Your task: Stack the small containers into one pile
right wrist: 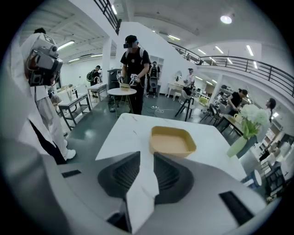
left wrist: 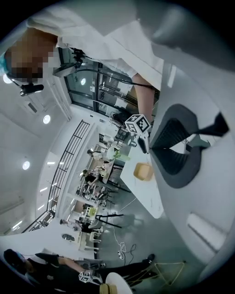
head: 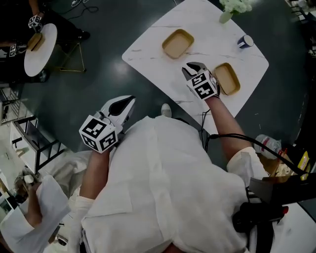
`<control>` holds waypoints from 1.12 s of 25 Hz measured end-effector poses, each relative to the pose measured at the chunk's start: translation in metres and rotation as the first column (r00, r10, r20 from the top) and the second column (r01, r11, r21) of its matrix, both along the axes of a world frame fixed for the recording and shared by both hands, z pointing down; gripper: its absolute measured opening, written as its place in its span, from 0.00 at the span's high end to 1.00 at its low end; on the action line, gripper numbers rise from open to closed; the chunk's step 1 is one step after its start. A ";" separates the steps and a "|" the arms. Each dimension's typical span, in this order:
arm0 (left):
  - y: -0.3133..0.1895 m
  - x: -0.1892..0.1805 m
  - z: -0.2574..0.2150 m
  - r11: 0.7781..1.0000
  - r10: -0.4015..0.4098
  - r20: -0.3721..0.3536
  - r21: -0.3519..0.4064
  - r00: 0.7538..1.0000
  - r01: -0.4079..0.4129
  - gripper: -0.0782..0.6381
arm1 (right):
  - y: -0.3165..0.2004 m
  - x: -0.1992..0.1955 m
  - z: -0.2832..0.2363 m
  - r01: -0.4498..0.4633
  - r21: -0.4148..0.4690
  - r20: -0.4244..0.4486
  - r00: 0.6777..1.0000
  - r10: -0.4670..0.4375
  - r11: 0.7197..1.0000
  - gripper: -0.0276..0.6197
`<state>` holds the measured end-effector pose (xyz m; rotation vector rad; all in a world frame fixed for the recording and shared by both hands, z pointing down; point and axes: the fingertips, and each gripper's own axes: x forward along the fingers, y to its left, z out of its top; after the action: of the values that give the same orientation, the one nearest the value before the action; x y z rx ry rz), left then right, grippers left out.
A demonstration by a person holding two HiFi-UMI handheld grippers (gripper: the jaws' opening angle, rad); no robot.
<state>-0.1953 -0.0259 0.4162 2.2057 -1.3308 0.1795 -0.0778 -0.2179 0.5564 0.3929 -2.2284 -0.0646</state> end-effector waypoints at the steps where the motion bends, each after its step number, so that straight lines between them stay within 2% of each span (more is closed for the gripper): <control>1: 0.004 -0.004 0.000 1.000 -0.017 0.001 -0.004 1.000 0.017 0.88 | -0.001 -0.010 0.003 0.016 -0.002 -0.003 1.000 -0.016 1.000 0.84; 6: 0.022 -0.020 0.005 0.995 -0.090 0.010 -0.030 0.996 0.090 0.88 | -0.017 -0.055 0.021 0.079 0.005 -0.035 0.996 -0.078 0.997 0.84; 14: 0.042 -0.037 0.008 0.983 -0.177 0.021 -0.054 0.984 0.178 0.88 | -0.044 -0.093 0.060 0.095 -0.001 -0.128 0.987 -0.094 0.996 0.84; 20: 0.046 -0.038 0.010 0.977 -0.202 0.029 -0.060 0.979 0.204 0.88 | -0.057 -0.102 0.079 0.094 0.005 -0.169 0.981 -0.092 0.996 0.84; 23: 0.045 -0.038 0.009 0.977 -0.204 0.027 -0.058 0.979 0.206 0.88 | -0.055 -0.100 0.082 0.111 0.001 -0.183 0.977 -0.109 0.994 0.90; 28: 0.037 -0.033 0.009 0.981 -0.185 0.022 -0.055 0.982 0.186 0.88 | -0.043 -0.088 0.077 0.166 0.000 -0.195 0.967 -0.163 0.986 0.93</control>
<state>-0.2285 0.0110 0.4247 2.0236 -1.5128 0.1645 -0.1661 -0.2604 0.6333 0.2001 -2.0635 -0.2006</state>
